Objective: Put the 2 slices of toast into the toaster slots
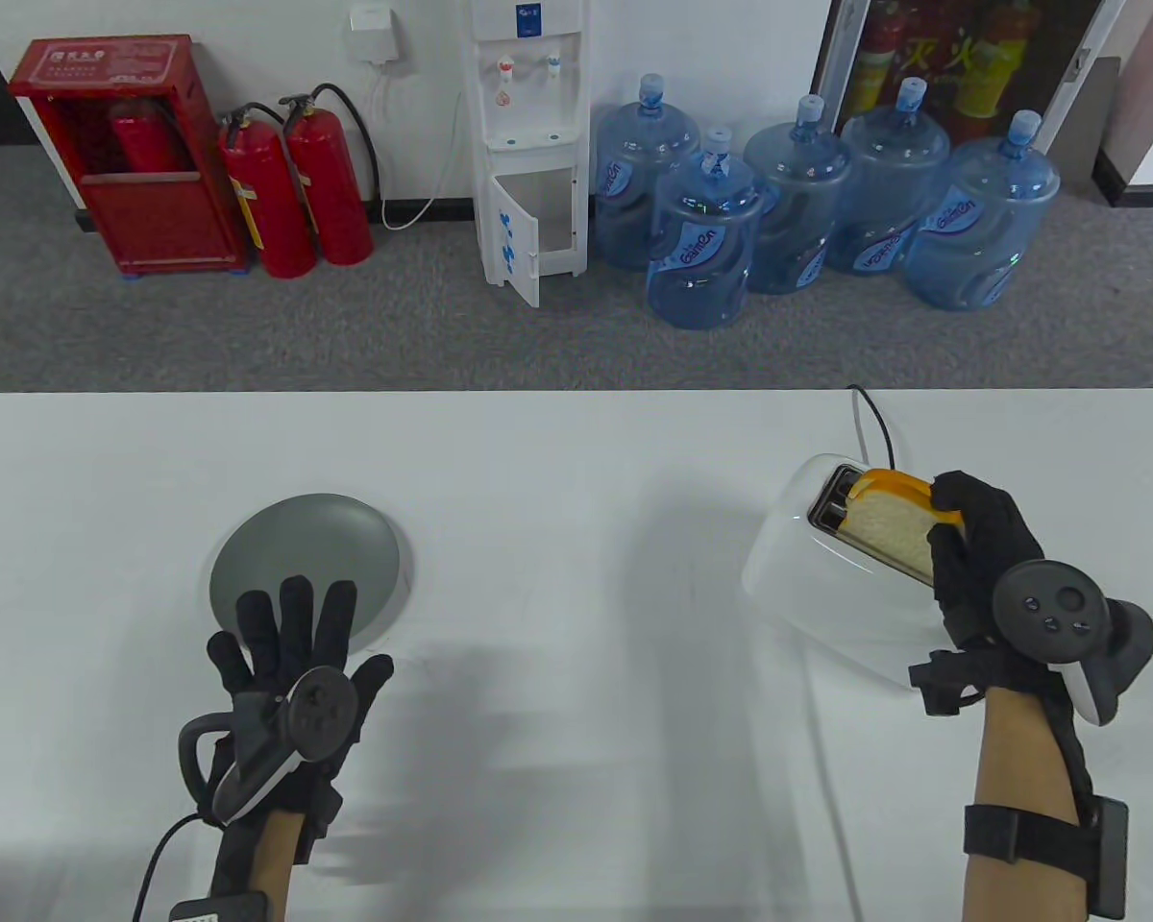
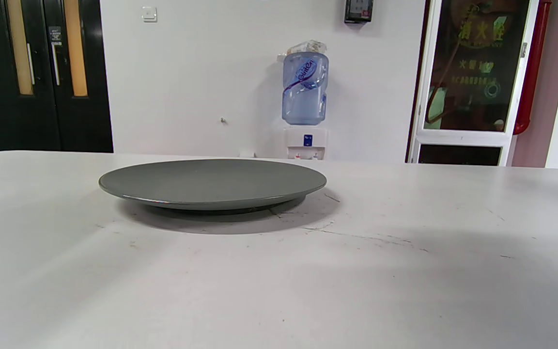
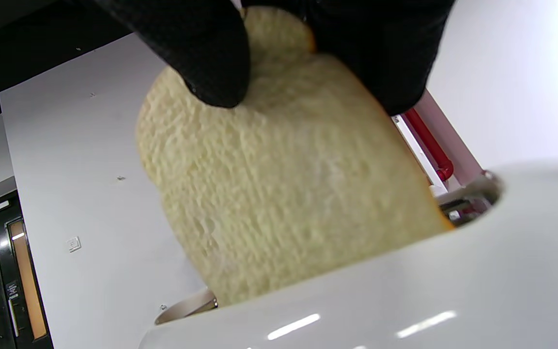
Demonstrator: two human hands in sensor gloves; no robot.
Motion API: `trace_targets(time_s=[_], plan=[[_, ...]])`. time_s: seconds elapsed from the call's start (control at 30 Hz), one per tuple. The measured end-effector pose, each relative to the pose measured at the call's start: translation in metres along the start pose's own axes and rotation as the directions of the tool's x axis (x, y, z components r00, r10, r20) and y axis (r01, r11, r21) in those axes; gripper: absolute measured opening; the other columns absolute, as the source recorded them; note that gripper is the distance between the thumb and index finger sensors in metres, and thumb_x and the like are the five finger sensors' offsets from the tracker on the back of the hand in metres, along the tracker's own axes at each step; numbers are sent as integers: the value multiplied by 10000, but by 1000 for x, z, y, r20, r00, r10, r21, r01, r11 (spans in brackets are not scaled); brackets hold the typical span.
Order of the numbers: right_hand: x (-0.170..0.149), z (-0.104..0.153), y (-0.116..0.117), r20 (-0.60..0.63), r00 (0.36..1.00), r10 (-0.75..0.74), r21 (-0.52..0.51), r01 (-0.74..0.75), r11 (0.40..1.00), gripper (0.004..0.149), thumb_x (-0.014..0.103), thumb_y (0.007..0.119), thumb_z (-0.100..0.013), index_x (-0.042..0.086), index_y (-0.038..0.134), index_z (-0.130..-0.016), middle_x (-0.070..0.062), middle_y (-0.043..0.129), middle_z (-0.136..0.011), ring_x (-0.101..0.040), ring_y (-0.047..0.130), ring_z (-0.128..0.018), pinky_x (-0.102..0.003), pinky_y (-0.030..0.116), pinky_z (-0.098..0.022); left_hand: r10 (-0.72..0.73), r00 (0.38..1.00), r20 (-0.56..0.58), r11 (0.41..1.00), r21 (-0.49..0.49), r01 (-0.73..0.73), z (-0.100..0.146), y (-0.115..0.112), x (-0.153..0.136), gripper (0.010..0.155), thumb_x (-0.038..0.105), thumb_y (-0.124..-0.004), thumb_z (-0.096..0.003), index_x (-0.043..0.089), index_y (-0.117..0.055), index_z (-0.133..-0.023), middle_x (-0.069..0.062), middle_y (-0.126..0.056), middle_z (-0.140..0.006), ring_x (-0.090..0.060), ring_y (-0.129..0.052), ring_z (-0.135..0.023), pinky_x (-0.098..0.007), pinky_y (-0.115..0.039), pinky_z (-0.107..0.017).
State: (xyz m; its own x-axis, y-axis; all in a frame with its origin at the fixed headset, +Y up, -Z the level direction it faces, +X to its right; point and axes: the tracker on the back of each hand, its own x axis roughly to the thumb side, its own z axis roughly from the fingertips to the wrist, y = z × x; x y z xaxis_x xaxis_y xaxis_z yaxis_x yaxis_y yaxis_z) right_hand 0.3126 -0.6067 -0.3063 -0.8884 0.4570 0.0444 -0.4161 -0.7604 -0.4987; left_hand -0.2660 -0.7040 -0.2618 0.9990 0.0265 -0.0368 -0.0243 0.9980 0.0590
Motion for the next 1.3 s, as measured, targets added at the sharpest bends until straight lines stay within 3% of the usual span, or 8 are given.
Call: trace_targets(time_s=[1.3], plan=[[-1,6,19,8,992,129,47,-130,990,516,245,804,-640,390,566,-1074,-9,787,-1072,-258,941,-932,-583,729,-746,-7,1000,-3,999,-32,7,-1,-1,0,763,708,-352,-523,400,-178,-1199,-78,-176,-1290,-472,-115,-1145,-657,-203,-776]])
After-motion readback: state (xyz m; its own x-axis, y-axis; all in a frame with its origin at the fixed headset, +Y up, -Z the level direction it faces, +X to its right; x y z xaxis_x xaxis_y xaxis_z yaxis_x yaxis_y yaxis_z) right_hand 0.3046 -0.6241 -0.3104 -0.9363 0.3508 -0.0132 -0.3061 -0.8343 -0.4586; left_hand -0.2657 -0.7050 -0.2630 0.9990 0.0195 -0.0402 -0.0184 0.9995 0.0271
